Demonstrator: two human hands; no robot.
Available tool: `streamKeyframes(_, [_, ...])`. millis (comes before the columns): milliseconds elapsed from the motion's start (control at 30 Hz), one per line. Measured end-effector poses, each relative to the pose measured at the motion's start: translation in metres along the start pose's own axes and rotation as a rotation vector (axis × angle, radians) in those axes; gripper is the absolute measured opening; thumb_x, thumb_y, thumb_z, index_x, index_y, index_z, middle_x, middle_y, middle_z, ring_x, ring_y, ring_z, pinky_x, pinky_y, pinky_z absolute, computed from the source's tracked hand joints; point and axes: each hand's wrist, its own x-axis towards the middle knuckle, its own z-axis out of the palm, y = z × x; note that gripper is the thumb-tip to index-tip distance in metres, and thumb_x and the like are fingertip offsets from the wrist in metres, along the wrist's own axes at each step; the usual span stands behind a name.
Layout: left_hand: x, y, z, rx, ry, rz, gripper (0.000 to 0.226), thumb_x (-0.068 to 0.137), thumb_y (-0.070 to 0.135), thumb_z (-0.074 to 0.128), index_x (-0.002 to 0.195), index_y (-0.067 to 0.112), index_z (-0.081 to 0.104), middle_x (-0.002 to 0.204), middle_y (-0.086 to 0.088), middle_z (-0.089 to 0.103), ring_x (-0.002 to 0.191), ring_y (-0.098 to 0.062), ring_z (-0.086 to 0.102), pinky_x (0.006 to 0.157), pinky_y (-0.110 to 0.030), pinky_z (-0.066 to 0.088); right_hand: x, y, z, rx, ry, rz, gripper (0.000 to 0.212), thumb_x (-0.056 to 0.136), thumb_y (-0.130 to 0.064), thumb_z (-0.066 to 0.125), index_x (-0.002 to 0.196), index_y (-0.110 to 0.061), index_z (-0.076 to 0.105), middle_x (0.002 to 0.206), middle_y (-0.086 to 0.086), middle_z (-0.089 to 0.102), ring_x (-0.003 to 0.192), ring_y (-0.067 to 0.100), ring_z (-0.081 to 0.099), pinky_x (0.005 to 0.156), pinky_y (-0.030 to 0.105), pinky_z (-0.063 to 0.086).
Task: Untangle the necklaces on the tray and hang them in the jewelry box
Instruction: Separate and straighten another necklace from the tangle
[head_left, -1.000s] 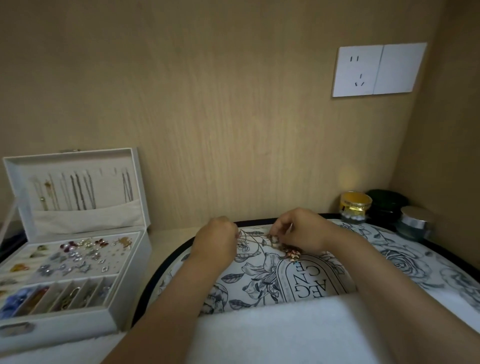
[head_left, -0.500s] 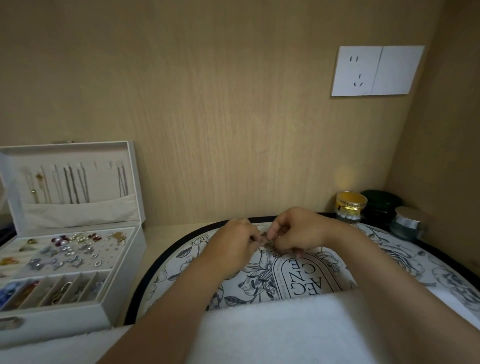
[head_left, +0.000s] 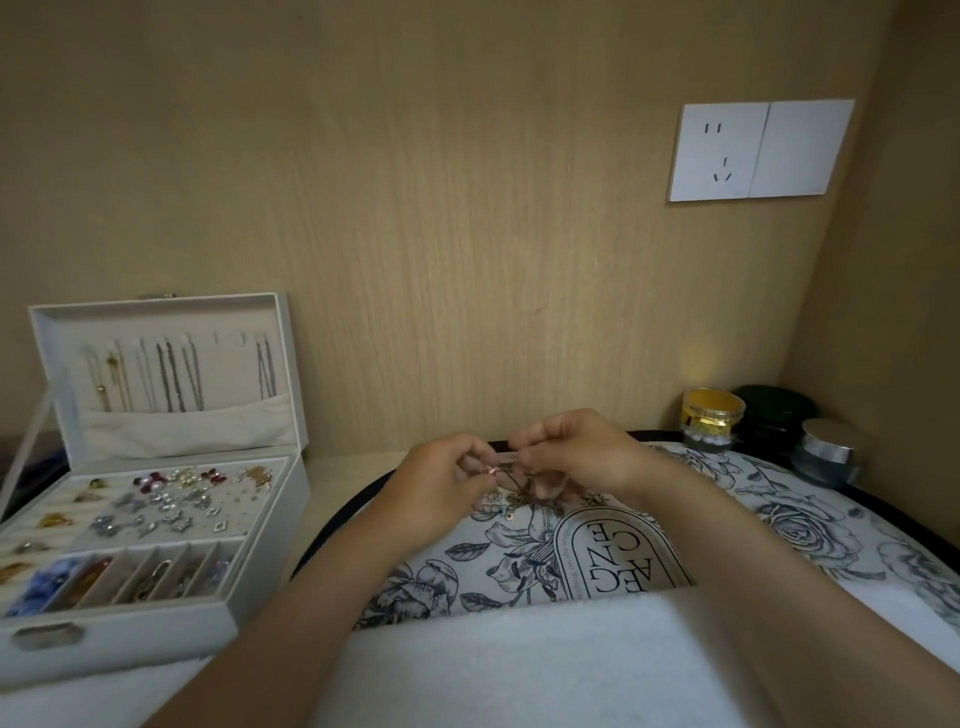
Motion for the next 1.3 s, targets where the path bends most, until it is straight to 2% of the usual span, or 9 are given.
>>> streamKeyframes(167, [-0.013, -0.016, -0.019, 0.239, -0.113, -0.050, 0.017, 0.094, 0.017, 0.061, 0.099, 0.029, 0.071, 0.081, 0.015, 0.060, 0.060, 0.006, 0.051, 0.056, -0.009, 0.037, 0.003, 0.008, 0.006, -0.421, -0.037, -0.048, 0.010, 0.080, -0.021, 0.082, 0.087, -0.026, 0.076, 0.072, -0.017, 0.070, 0.064, -0.005, 0.062, 0.067, 0.017, 0.047])
streamKeyframes(267, [-0.019, -0.020, -0.021, 0.361, -0.121, -0.043, 0.023, 0.093, 0.017, 0.053, 0.099, 0.033, 0.069, 0.085, 0.011, 0.065, 0.068, 0.000, 0.055, 0.061, -0.020, 0.045, 0.004, 0.011, 0.011, -0.549, -0.054, -0.071, 0.014, 0.077, -0.023, 0.086, 0.089, -0.024, 0.078, 0.076, -0.017, 0.069, 0.070, -0.005, 0.063, 0.069, 0.014, 0.045])
streamKeyframes(433, [-0.018, -0.022, -0.026, 0.739, -0.013, -0.005, 0.020, 0.092, 0.022, 0.049, 0.101, 0.032, 0.064, 0.097, 0.011, 0.063, 0.086, -0.010, 0.054, 0.066, -0.026, 0.035, 0.006, 0.012, 0.013, -0.646, -0.009, -0.137, 0.017, 0.078, -0.019, 0.085, 0.092, -0.023, 0.077, 0.084, -0.015, 0.068, 0.072, -0.005, 0.060, 0.062, 0.005, 0.040])
streamKeyframes(533, [-0.015, -0.023, -0.026, 0.920, 0.046, 0.014, 0.019, 0.092, 0.026, 0.049, 0.104, 0.027, 0.064, 0.106, 0.006, 0.061, 0.092, -0.016, 0.058, 0.068, -0.027, 0.036, 0.005, 0.011, 0.011, -0.698, 0.018, -0.139, 0.013, 0.076, -0.028, 0.086, 0.084, -0.026, 0.076, 0.081, -0.016, 0.068, 0.074, -0.003, 0.061, 0.067, 0.015, 0.045])
streamKeyframes(667, [-0.013, -0.023, -0.018, 0.768, 0.188, 0.167, 0.024, 0.091, 0.031, 0.054, 0.113, 0.028, 0.063, 0.110, 0.008, 0.057, 0.101, -0.014, 0.052, 0.070, -0.028, 0.037, 0.004, 0.010, 0.007, -0.809, 0.017, -0.090, 0.015, 0.076, -0.041, 0.083, 0.079, -0.029, 0.077, 0.077, -0.023, 0.069, 0.078, -0.002, 0.064, 0.076, 0.025, 0.054])
streamKeyframes(867, [-0.011, -0.024, 0.009, 0.571, 0.081, 0.243, 0.019, 0.093, 0.041, 0.063, 0.103, 0.030, 0.073, 0.101, 0.011, 0.061, 0.100, -0.008, 0.050, 0.080, -0.027, 0.044, 0.006, 0.013, 0.007, -0.973, -0.027, -0.159, 0.010, 0.090, -0.036, 0.067, 0.088, -0.029, 0.073, 0.088, -0.019, 0.067, 0.083, 0.001, 0.061, 0.076, 0.023, 0.051])
streamKeyframes(1067, [-0.010, -0.032, 0.010, 0.317, 0.073, 0.134, 0.013, 0.097, 0.026, 0.059, 0.089, 0.023, 0.068, 0.094, 0.010, 0.062, 0.089, -0.008, 0.055, 0.080, -0.026, 0.046, 0.008, 0.010, 0.017, -0.256, 0.139, -0.088, 0.029, 0.105, -0.030, 0.043, 0.093, -0.010, 0.061, 0.084, 0.005, 0.070, 0.074, 0.018, 0.064, 0.074, 0.033, 0.053])
streamKeyframes(1200, [-0.006, -0.022, 0.005, -0.415, 0.157, -0.192, 0.025, 0.103, 0.016, 0.043, 0.084, 0.012, 0.059, 0.079, -0.007, 0.069, 0.069, -0.020, 0.066, 0.071, -0.029, 0.050, 0.006, -0.004, 0.019, 0.265, 0.206, -0.020, 0.024, 0.105, -0.019, 0.035, 0.093, -0.005, 0.050, 0.061, 0.008, 0.059, 0.067, 0.027, 0.062, 0.056, 0.027, 0.050])
streamKeyframes(1300, [-0.001, -0.015, -0.003, -0.795, 0.141, -0.267, 0.025, 0.103, 0.008, 0.035, 0.081, 0.008, 0.047, 0.054, -0.003, 0.051, 0.047, -0.023, 0.053, 0.056, -0.032, 0.042, 0.007, -0.007, 0.015, 0.510, 0.168, 0.021, 0.018, 0.102, -0.018, 0.035, 0.086, -0.013, 0.038, 0.056, 0.003, 0.032, 0.055, 0.023, 0.039, 0.051, 0.033, 0.043])
